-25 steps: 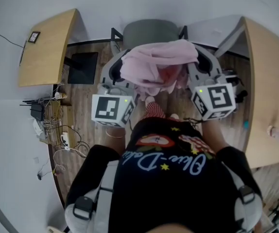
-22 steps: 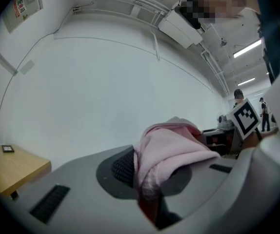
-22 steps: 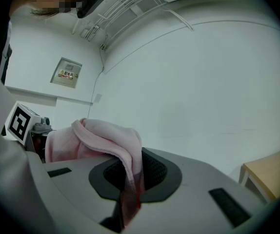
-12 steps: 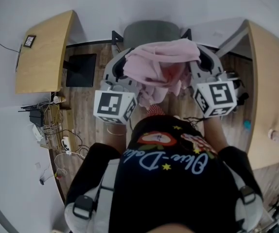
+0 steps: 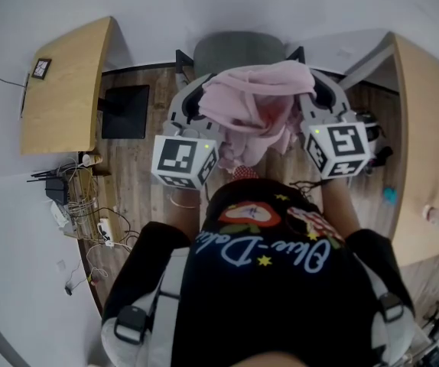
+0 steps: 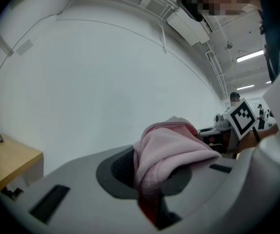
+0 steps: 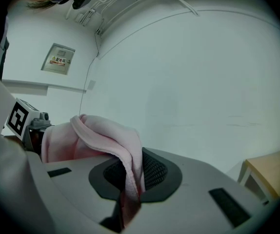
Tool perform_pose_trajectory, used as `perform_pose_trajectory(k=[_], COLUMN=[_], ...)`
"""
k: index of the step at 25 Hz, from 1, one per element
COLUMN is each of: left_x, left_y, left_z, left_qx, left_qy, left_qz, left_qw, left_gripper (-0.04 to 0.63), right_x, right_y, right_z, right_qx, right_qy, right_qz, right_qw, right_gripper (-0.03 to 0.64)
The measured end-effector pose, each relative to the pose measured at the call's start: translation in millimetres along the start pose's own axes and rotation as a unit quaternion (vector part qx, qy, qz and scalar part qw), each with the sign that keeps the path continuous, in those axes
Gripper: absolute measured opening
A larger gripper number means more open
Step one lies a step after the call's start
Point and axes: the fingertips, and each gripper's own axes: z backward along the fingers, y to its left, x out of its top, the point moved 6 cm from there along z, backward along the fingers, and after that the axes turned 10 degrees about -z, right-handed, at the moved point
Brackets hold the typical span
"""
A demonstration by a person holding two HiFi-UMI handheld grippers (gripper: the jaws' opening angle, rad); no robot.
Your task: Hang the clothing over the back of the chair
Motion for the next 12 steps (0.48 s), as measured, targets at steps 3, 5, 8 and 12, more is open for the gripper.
perform_pose_trajectory(k=[3,5,8,12], left_x=[-3.5,-5.4,-10.0,-17.7], left_y=[5.2,8.9,13.5,17.0], left_z=[-4.7,-9.0,-15.7,-25.7], left_qx=[-0.005,-0.009,-0.017,-0.027], left_qy=[0.003,0.005,0.01,0.015], left_qz=[-0.005,-0.004,-0.003,-0.003], left_qw=[1.0,0.9999,0.9998,0.9995], left_gripper=[0.043,0.043,0.043,0.043], right_x=[-3.4,-4.9,-9.0,-14.9], right_y=[-1.6,-3.2,-6.5,-11.0], right_z=[-7.2,-11.7,-17.7,-25.6], right_qx=[-0.009,-0.017,-0.028,-0.031], right_qy=[0.004,0.005,0.01,0.017], right_qz=[-0.005,-0.008,-0.012,-0.014], right_qw=[1.0,1.0,0.999,0.999], right_gripper=[0.023,0.024,0.023,0.023])
